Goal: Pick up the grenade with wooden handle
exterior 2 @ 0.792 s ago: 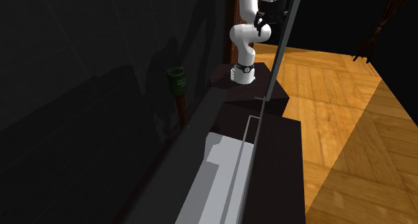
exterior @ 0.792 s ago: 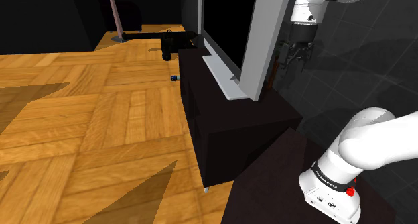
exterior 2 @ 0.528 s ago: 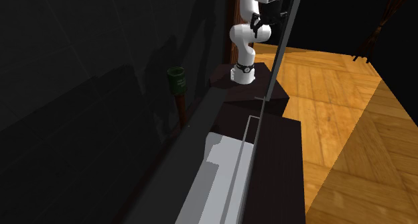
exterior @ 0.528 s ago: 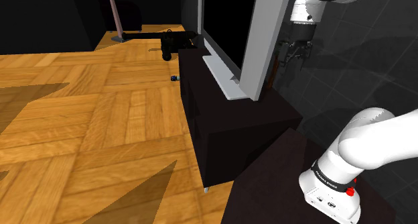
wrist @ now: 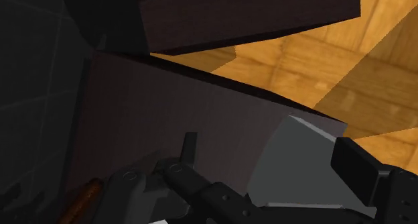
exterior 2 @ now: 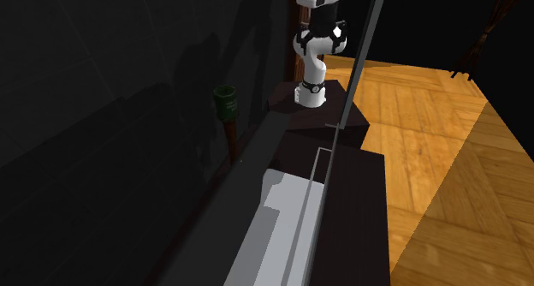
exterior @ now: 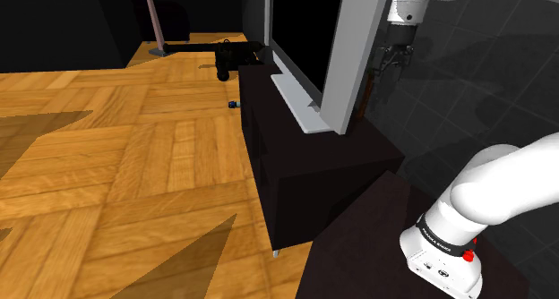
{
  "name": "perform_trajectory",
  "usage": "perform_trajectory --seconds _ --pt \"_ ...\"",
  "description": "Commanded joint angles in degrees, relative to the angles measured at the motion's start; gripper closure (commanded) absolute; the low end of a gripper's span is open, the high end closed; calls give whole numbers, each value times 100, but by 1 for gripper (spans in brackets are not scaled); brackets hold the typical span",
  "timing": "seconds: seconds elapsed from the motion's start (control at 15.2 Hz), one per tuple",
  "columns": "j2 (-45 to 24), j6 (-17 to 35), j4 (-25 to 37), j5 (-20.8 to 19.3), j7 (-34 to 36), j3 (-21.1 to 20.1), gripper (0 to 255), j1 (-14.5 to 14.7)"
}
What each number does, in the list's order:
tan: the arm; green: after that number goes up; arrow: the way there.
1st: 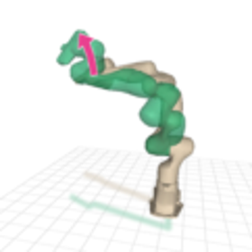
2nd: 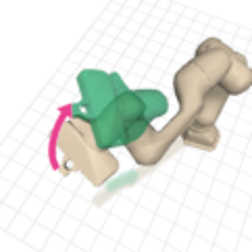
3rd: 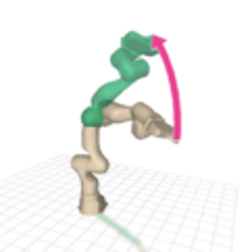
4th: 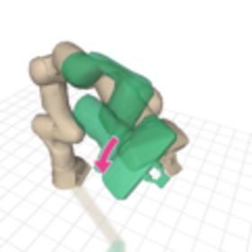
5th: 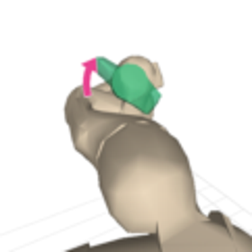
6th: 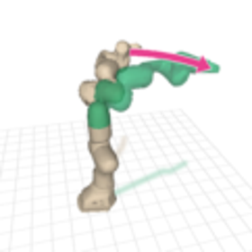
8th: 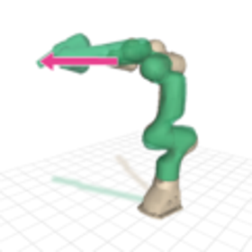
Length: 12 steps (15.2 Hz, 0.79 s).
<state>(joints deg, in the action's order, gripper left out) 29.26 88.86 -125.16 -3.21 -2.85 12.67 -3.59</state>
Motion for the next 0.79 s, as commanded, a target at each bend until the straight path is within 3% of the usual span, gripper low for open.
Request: perform_trajectory --seconds 0.0,0.4,0.73 --pt "-308 132 225 -72 -240 190 0 -44" --pt "-1320 367 1134 -84 -950 718 0 -156" --pt "-2279 445 2086 126 -1581 1121 0 -290"
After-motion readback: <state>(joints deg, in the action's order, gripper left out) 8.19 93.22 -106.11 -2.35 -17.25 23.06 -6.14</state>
